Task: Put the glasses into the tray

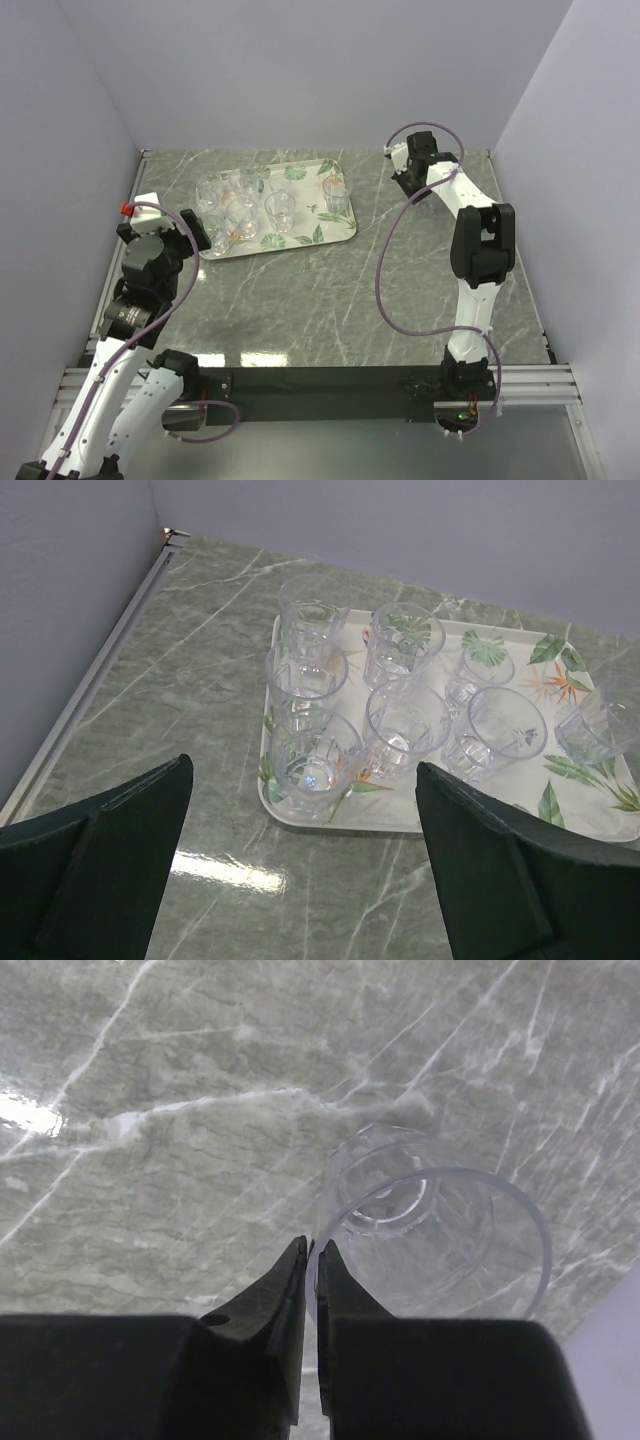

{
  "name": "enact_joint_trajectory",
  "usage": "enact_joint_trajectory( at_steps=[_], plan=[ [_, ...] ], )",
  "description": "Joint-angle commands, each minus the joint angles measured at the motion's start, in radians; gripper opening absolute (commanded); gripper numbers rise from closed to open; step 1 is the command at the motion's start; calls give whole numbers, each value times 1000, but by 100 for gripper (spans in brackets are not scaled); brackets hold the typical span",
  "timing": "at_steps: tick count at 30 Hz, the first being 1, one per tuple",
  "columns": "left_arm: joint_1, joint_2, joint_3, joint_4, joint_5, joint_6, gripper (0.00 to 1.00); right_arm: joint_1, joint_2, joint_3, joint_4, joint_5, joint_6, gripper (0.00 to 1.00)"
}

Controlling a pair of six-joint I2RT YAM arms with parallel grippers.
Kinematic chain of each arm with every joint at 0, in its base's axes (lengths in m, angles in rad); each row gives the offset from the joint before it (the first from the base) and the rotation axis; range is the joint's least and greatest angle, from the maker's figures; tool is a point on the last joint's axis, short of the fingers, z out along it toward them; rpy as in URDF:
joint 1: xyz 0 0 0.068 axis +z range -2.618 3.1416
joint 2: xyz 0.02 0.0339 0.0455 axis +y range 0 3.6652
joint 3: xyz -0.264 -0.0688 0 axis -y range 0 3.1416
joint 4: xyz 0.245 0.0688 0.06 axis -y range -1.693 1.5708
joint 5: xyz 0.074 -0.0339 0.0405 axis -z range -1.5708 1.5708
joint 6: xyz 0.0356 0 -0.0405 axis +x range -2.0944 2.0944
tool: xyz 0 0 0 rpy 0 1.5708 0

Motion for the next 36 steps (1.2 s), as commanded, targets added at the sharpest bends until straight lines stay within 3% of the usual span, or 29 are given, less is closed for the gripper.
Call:
enact_joint_trajectory(
  at_steps=[1,5,11,16,24,36],
  plan=[
    [5,-14,0,39,11,5,99,-6,-10,40,-8,-15,-2,0],
    [5,-14,-2,39,11,5,99,-4,-70,25,-37,-78,-28,0],
    [5,-12,0,40,15,4,99,14,-217,-51,-133,-374,-189,0],
    [5,-8,-1,40,15,5,99,116,-319,-141,-156,-487,-322,0],
    [5,-3,-1,40,14,5,99,295,-302,-121,-127,-463,-324,0],
    [5,-9,-2,40,11,7,99,430,-47,160,-141,-307,-213,0]
  ],
)
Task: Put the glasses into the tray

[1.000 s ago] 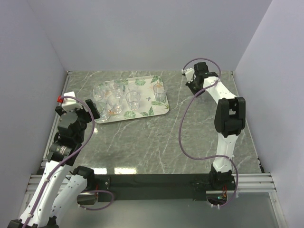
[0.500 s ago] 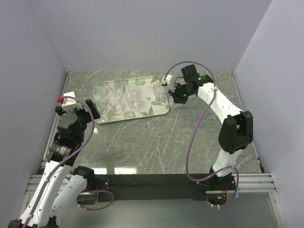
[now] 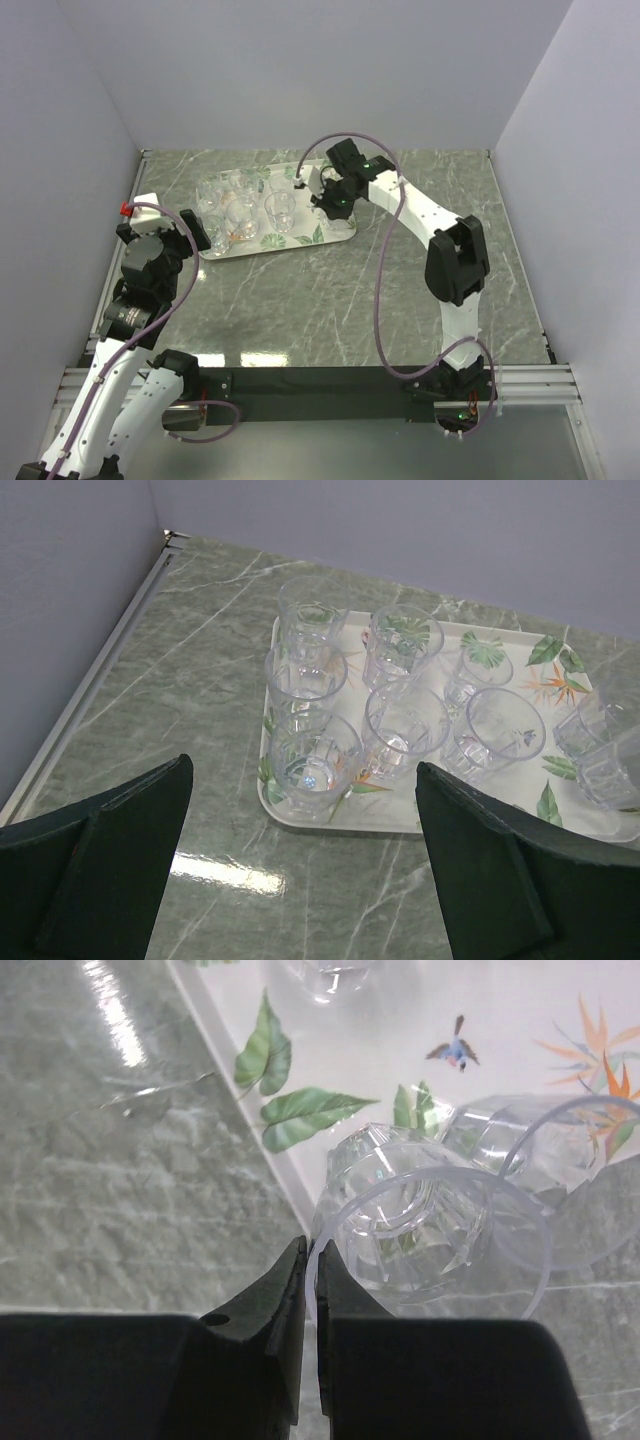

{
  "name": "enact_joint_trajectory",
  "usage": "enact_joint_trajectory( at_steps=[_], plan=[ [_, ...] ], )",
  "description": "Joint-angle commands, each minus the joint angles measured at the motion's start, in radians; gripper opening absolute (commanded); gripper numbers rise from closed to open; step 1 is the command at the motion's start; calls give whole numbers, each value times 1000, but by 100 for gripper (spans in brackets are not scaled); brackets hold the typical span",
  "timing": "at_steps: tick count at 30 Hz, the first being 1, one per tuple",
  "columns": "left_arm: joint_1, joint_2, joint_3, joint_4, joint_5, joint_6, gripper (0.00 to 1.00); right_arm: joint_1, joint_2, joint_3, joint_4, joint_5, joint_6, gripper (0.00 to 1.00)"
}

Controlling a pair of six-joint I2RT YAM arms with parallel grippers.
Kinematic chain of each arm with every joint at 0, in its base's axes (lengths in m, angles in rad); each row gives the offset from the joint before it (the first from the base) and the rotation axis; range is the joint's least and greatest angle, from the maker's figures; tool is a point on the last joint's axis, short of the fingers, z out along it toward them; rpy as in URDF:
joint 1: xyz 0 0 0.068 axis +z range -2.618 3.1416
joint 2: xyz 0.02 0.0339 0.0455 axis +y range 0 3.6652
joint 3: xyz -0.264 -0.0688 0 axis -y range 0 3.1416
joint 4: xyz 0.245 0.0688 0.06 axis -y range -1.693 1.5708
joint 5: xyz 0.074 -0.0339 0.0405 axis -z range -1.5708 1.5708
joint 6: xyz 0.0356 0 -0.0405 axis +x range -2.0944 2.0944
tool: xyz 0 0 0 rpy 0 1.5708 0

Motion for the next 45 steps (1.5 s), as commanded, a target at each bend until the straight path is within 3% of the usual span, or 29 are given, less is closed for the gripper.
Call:
enact_joint_trajectory(
  at_steps=[1,18,31,39,45],
  plan=[
    [5,-5,-2,42,10,7,99,21,54,111,12,70,42,0],
    [6,-12,-2,40,10,8,99,69,122,101,44,139,75,9],
    [6,-7,-4,42,7,8,99,71,76,64,58,164,82,31],
    [6,-7,-7,43,5,7,99,71,-125,-55,84,248,76,55],
    [6,-7,-13,49,1,8,99,66,-323,-198,128,314,96,61]
  ],
)
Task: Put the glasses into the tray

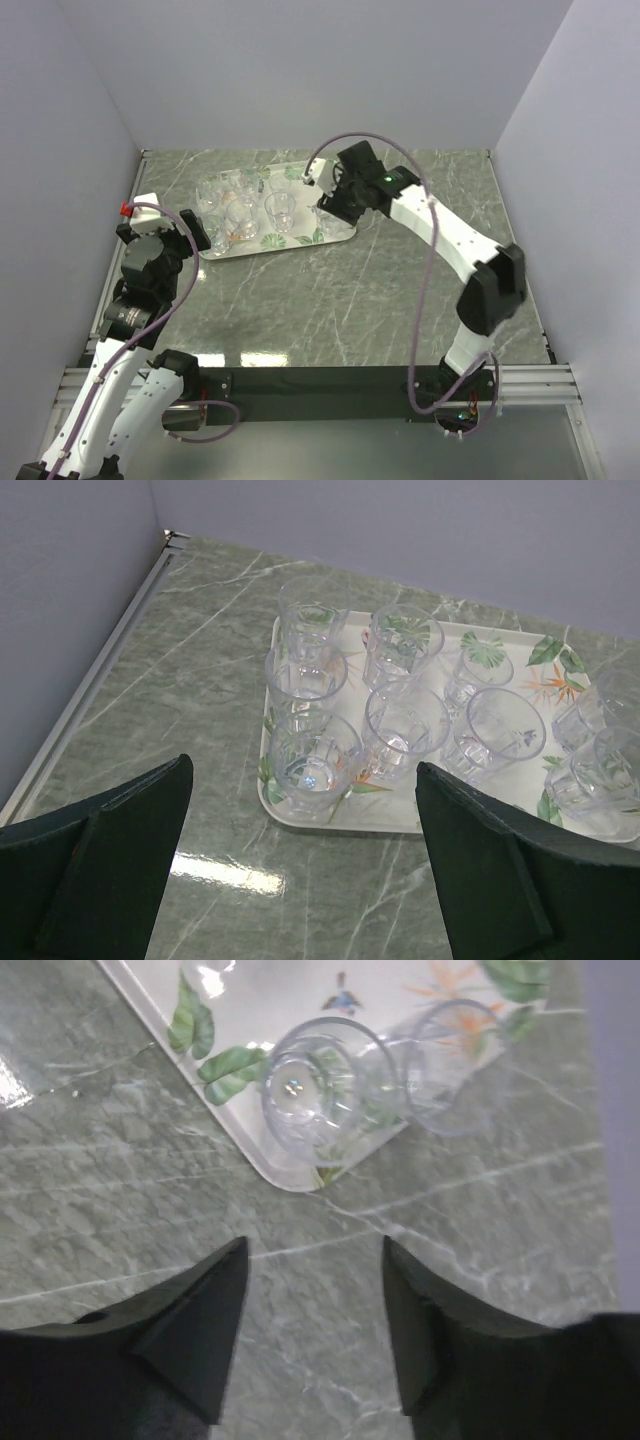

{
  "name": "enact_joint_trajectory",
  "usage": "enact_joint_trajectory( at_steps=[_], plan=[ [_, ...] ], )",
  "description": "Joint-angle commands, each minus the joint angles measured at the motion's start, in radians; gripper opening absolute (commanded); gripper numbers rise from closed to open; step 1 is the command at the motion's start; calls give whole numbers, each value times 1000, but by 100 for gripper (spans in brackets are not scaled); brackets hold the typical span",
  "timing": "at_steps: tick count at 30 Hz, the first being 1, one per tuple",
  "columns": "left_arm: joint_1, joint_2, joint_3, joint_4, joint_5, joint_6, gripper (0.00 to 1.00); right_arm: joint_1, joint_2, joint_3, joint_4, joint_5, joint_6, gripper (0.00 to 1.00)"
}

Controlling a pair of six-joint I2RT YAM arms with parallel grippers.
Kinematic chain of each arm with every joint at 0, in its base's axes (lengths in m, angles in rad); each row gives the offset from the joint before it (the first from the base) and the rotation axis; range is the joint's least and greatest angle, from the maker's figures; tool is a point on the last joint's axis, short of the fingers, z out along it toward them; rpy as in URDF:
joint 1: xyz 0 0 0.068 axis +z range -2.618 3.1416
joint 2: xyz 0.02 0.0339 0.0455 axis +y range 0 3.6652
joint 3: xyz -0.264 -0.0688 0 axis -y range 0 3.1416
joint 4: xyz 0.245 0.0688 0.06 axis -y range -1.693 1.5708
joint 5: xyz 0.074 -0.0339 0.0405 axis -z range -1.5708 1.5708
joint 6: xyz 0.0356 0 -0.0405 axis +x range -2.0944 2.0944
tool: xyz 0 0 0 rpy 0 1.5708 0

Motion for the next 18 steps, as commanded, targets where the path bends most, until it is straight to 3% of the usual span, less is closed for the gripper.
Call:
enact_joint_trajectory(
  at_steps=[1,3,14,18],
  plan=[
    [5,-2,-14,48,3,7,99,0,-153,-76,77,60,33,66],
    [6,12,-14,48,6,5,99,-11,-211,-151,128,89,68,85],
    [5,78,-1,39,46,-6,99,-273,-628,-415,245,65,352,95],
    [5,111,43,-4,78,-12,100,-325,-776,-605,350,118,390,98]
  ],
)
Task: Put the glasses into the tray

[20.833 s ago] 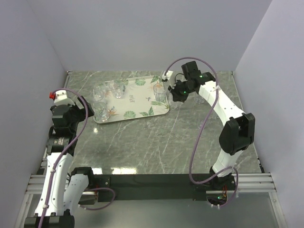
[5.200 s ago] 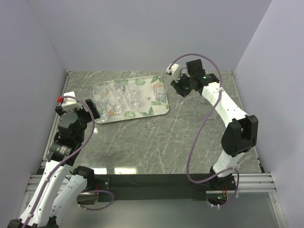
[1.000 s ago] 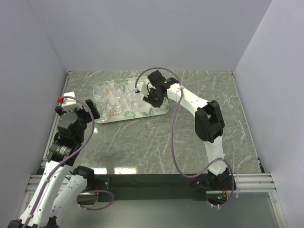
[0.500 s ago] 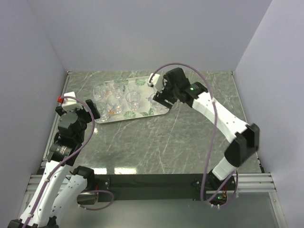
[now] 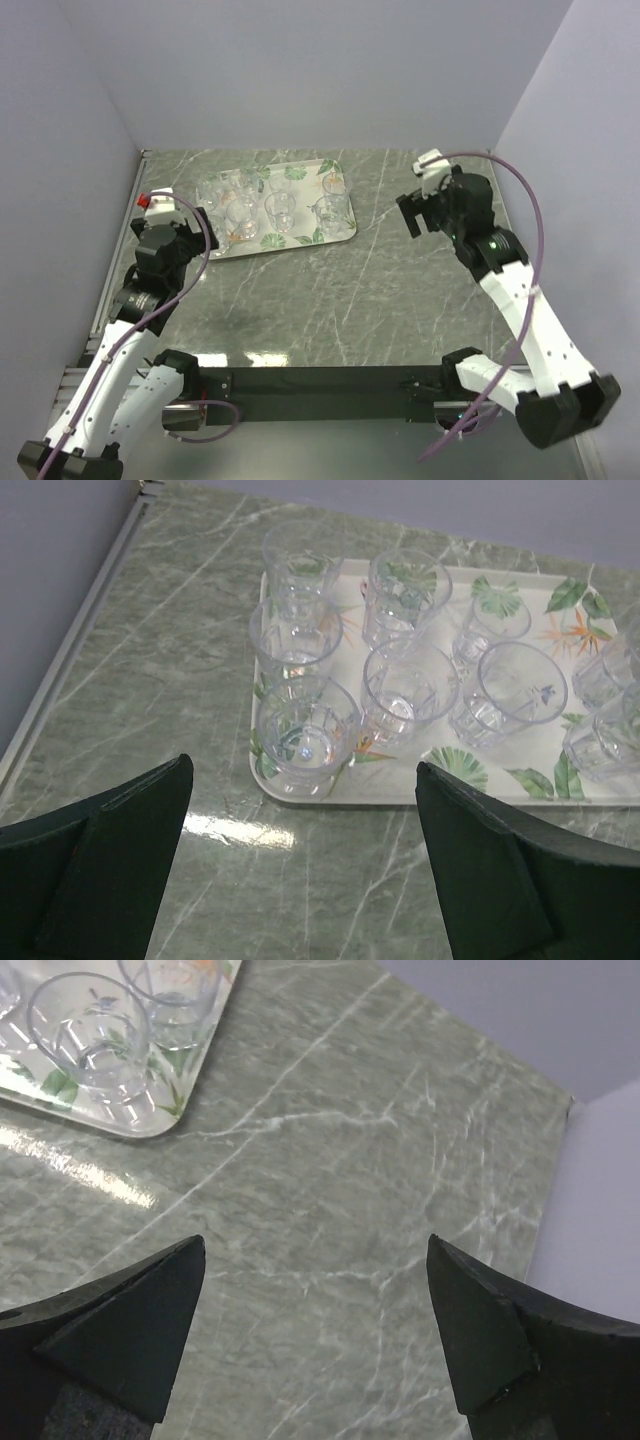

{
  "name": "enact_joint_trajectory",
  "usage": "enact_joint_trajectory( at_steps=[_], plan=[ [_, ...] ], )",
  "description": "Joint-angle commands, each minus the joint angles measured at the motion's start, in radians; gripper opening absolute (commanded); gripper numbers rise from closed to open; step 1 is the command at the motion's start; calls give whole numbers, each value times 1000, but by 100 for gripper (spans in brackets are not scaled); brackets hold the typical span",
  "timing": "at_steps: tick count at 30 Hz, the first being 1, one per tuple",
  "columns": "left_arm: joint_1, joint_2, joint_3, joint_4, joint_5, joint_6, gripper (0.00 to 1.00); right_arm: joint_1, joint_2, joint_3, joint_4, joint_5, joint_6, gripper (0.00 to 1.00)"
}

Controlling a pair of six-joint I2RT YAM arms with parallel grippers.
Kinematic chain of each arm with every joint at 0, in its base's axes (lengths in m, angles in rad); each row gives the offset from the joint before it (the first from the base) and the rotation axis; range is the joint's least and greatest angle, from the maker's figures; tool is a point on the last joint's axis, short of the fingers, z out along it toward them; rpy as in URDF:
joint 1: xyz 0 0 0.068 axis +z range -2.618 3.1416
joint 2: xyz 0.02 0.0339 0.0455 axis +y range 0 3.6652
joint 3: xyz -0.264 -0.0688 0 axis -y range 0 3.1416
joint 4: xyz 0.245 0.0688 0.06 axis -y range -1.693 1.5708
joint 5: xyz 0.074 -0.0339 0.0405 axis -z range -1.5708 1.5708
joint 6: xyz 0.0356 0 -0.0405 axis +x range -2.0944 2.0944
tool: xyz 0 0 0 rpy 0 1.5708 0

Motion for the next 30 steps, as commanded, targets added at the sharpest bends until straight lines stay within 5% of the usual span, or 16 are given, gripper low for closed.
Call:
enact_joint_trajectory(
  at_steps=[1,14,26,30],
  plan=[
    [5,21,56,-20,55,-8,99,-34,-137,-128,139,39,88,98],
    [5,102,99,-60,296,-117,100,-281,-309,-308,226,52,288,99],
    [3,276,171,-68,273,-183,99,-370,-297,-293,270,63,410,100],
    [3,230,143,-54,249,-120,99,-370,-242,-236,224,193,492,100]
  ],
)
